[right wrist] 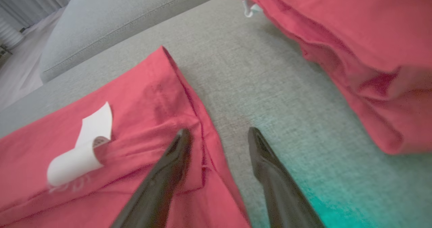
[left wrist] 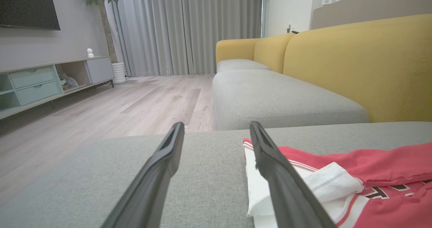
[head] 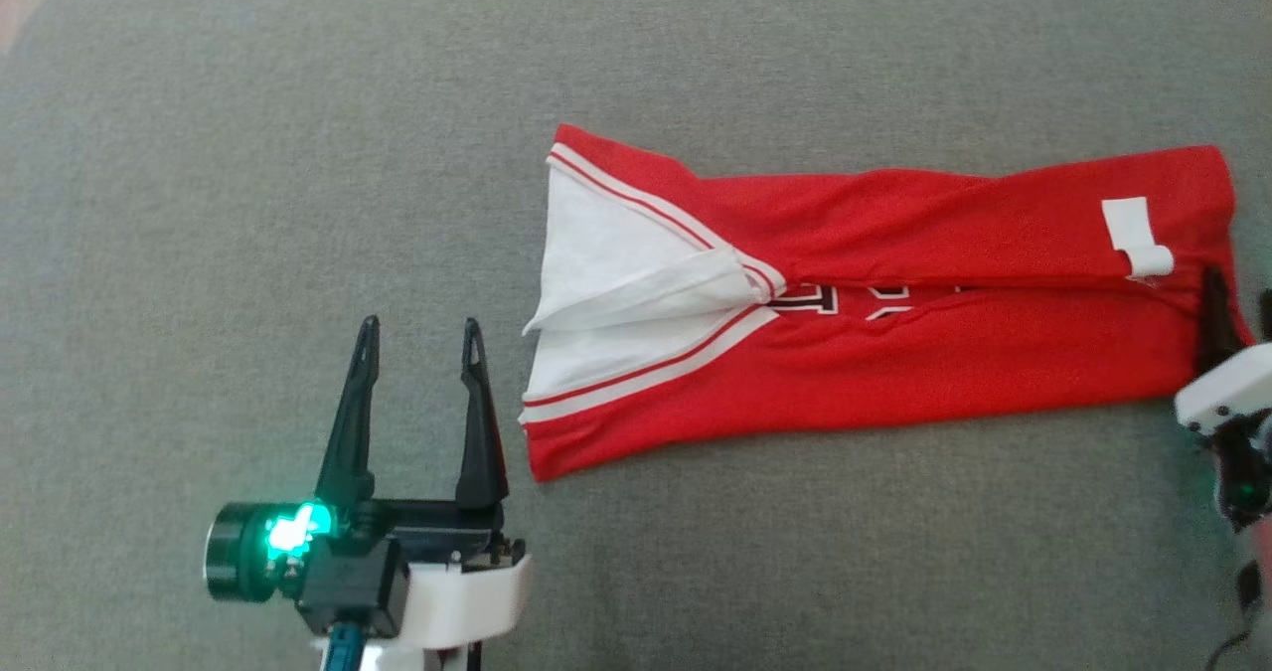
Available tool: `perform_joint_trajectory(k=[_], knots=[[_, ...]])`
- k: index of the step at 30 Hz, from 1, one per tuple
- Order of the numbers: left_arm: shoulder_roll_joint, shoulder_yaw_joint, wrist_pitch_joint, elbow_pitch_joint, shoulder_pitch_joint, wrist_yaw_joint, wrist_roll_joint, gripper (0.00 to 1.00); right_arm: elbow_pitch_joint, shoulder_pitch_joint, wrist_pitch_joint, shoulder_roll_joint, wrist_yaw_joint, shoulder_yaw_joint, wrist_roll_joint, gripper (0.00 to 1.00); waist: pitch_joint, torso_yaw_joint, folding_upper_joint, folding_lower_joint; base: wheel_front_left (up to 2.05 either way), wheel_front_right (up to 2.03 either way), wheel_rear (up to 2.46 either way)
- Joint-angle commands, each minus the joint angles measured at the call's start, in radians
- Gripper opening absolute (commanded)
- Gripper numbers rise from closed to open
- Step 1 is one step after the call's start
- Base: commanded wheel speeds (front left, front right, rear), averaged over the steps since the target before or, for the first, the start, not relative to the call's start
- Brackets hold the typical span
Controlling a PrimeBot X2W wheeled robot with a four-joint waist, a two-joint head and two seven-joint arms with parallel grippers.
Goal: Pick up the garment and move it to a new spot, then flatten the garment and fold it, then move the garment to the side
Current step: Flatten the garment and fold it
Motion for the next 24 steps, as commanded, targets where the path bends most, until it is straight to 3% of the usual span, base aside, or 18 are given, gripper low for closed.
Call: perform_joint_trajectory(k=[1, 2, 3, 11, 19, 24], knots=[[-0.009, 0.043, -0.005, -0.028, 0.004, -0.006, 0.014, 1.0, -0.004, 0.02, 0.03, 0.027, -0.001, 0.044, -0.008, 0.38, 0.0, -0.009, 0.0, -0.0001, 0.0, 0.0, 0.0], [-0.012, 0.048, -0.005, -0.027, 0.006, -0.012, 0.017, 1.0, -0.011, 0.022, 0.039, 0.035, -0.001, 0.053, -0.001, 0.03, 0.0, -0.016, 0.0, -0.0001, 0.0, 0.0, 0.0], [-0.015, 0.053, -0.005, -0.027, 0.007, -0.017, 0.021, 1.0, -0.022, 0.025, 0.047, 0.04, -0.001, 0.066, 0.004, 0.0, 0.0, -0.022, 0.0, -0.0001, 0.0, 0.0, 0.0], [-0.035, 0.089, -0.005, -0.028, 0.009, -0.051, 0.045, 1.0, -0.156, 0.066, 0.008, 0.0, -0.001, 0.107, 0.027, 0.0, -0.006, -0.088, 0.0, -0.0001, 0.0, 0.0, 0.0], [-0.041, 0.112, -0.005, -0.033, 0.002, -0.081, 0.063, 1.0, -0.274, 0.071, 0.033, -0.08, -0.001, 0.033, 0.022, 0.0, 0.005, -0.147, 0.0, -0.0001, 0.0, 0.0, 0.0], [-0.043, 0.122, -0.005, -0.034, -0.002, -0.086, 0.069, 1.0, -0.37, 0.082, 0.081, -0.094, -0.001, -0.014, 0.018, 0.0, 0.009, -0.163, 0.0, -0.0001, 0.0, 0.0, 0.0]])
